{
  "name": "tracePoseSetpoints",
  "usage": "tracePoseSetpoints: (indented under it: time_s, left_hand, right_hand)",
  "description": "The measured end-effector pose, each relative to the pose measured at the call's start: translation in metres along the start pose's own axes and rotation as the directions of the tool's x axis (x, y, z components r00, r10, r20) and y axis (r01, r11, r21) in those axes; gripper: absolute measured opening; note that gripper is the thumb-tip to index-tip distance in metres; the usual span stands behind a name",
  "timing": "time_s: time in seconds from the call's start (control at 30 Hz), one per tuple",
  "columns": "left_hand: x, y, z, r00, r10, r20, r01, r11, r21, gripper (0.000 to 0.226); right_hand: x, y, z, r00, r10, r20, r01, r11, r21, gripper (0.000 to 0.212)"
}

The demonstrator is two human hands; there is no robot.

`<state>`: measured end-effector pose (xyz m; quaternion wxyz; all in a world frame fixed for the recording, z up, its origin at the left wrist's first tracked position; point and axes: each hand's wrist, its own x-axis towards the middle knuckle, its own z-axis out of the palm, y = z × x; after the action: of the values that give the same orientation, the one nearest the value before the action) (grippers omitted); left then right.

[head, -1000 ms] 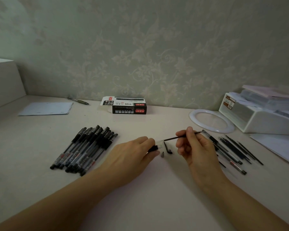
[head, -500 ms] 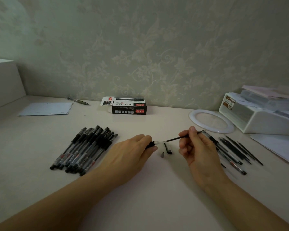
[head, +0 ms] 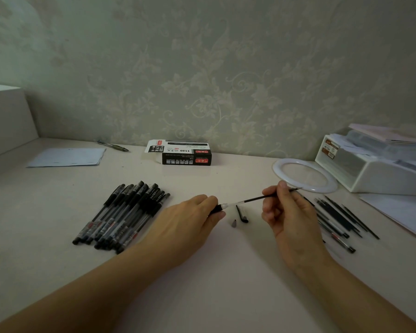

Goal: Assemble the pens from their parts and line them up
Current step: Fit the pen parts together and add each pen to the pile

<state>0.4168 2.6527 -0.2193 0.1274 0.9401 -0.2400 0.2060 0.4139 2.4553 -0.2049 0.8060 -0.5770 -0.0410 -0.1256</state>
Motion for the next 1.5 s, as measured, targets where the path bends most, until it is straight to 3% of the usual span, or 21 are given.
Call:
tracePoseSetpoints:
  time_s: [0.6,0.93,1.23,1.5]
  left_hand:
    - [0.0009,0.0000,0.0005,1.000,-0.014,0.026,0.014,1.000,-0.016,0.031]
    - [-0.0006,0.0024,0.0001,1.000,0.024,0.011,-0.023,0.991,-0.134,0.030]
    - [-0.0004,-0.0004,0.0023,1.000,0.024,-0.004,-0.025,0.993,-0.119,0.037]
    - [-0.0010,0.0013,0.0001,0.999,0.041,0.008,-0.040,0.987,-0.154,0.032]
  right_hand:
    - [0.0008,-0.0005,-0.0001,1.000,-0.004,0.023,0.004,1.000,0.021,0.036]
    - [-0.0001,0.0027,-0.0003,0.999,0.021,0.035,-0.020,1.000,-0.021,0.038]
    - [0.0008,-0.0019,0.0010,0.999,0.046,0.010,-0.047,0.995,0.089,0.036]
    - [0.0004,-0.0002,-0.0004,0.997,0.071,0.035,-0.074,0.994,0.086,0.036]
